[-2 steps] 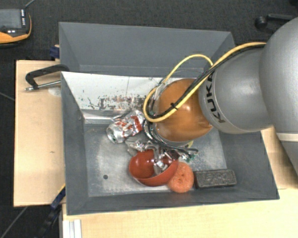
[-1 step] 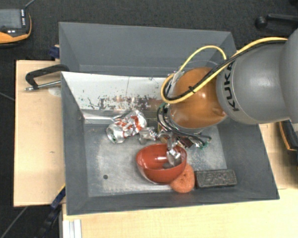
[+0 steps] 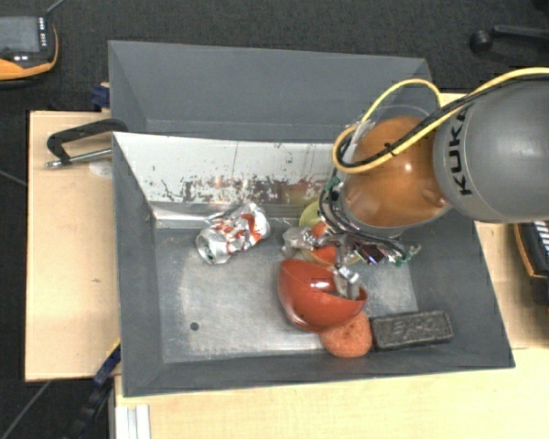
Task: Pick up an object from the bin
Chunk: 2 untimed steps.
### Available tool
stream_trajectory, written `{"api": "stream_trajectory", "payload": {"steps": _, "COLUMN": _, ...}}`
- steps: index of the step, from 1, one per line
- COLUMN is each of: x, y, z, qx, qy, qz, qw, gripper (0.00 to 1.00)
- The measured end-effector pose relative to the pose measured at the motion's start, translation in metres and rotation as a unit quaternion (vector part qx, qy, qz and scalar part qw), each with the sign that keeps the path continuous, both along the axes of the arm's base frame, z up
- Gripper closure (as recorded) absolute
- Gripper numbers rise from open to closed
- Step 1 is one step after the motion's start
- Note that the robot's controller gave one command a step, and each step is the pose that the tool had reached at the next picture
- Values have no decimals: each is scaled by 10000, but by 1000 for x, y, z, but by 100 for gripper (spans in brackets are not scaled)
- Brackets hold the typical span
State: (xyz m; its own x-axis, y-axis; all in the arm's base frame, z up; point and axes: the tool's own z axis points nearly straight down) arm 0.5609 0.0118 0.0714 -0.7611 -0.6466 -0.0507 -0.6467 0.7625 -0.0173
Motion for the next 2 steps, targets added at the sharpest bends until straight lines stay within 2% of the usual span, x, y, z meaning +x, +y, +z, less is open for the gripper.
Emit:
{"api": "stream_trajectory", "payload": {"steps": 1, "x": -37, "y": 30, "z": 157, "qx": -40, "qy": -86, "qz": 976, "qw": 9952, "gripper": 0}}
{"api": "stream_trajectory", "payload": {"steps": 2, "x": 5, "y": 72, "z": 8, "qx": -129, "qy": -109, "qz": 2823, "qw": 9592, "gripper": 0}}
